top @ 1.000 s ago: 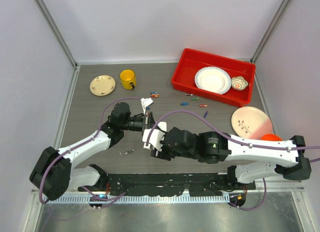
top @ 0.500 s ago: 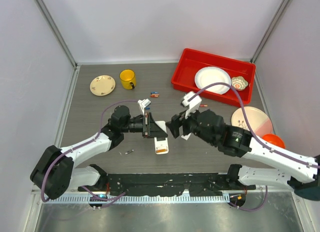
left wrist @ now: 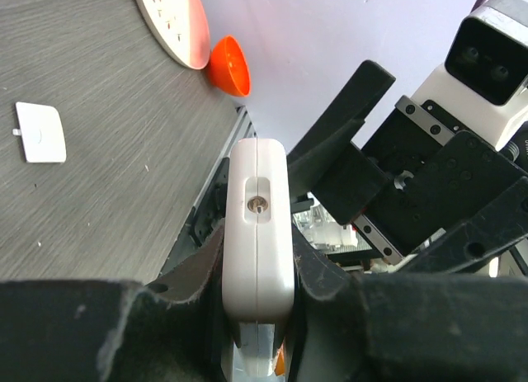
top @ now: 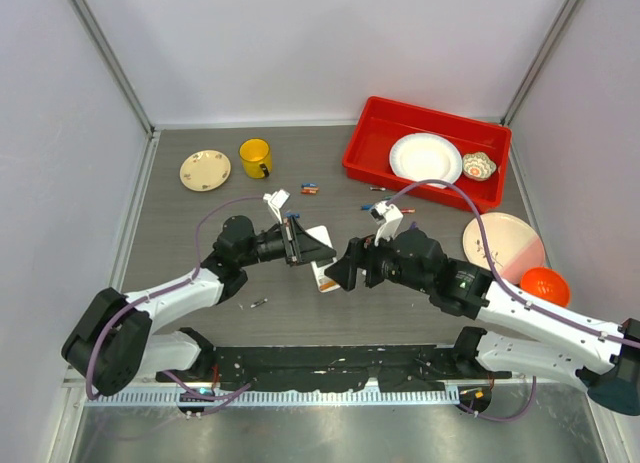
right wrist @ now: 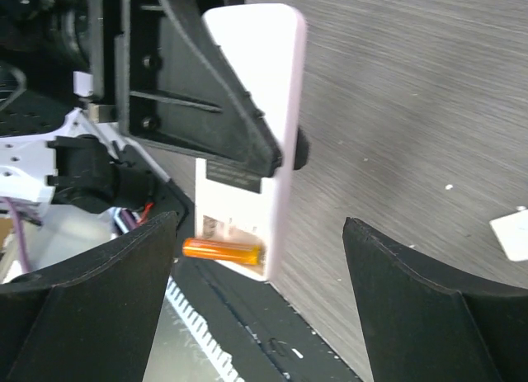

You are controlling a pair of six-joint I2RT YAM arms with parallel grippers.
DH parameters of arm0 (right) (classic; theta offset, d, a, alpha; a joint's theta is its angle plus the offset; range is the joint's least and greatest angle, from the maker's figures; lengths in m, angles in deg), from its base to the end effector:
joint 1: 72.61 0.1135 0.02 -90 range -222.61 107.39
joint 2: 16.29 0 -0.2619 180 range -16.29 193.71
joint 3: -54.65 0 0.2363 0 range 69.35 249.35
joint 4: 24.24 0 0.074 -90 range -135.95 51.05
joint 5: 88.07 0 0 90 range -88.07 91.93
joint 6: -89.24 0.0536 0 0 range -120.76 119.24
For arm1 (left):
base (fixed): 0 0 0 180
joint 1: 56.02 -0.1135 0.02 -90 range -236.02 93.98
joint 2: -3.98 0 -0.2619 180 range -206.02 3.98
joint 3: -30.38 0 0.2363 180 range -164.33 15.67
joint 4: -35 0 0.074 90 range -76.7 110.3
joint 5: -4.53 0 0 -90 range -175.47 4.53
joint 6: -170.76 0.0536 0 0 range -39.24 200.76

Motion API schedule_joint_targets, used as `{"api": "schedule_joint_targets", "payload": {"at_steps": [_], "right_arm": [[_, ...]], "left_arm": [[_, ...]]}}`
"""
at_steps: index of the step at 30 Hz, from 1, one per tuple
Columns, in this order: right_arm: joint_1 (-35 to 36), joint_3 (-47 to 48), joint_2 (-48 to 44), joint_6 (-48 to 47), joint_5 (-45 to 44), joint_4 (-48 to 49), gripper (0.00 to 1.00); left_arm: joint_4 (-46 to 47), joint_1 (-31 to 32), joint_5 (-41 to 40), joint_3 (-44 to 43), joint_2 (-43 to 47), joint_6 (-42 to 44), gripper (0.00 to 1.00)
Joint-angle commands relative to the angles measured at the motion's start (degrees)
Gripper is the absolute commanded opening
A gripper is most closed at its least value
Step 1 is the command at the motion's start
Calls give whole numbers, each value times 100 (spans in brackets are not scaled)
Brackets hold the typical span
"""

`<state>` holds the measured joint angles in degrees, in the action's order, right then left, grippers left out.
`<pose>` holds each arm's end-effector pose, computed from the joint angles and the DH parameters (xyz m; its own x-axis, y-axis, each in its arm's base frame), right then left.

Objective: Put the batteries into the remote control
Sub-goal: Load the battery into the remote control.

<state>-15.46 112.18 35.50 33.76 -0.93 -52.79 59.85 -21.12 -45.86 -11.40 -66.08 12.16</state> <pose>0.1165 0.1755 0.2935 -0.6346 0.0606 -0.7705 -0.5516 0.6628 0.5064 0.1887 -0.1733 0.2408 -0.9143 -0.2368 -0.3287 0.3056 0.1296 -0.9433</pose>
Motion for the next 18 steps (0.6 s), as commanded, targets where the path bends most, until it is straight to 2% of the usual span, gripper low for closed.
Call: {"api": "schedule_joint_targets", "payload": {"at_steps": [1, 8, 18], "right_arm": [[7, -29, -213, 388, 539, 541, 87], [7, -73, -161, 424, 847, 717, 87], [7, -11, 50, 222, 926, 400, 88]], "left_arm": [[676, 9, -138, -79, -60, -40, 0], [712, 9, -138, -158, -43, -66, 0], [712, 9, -103, -202, 10, -92, 1]]}}
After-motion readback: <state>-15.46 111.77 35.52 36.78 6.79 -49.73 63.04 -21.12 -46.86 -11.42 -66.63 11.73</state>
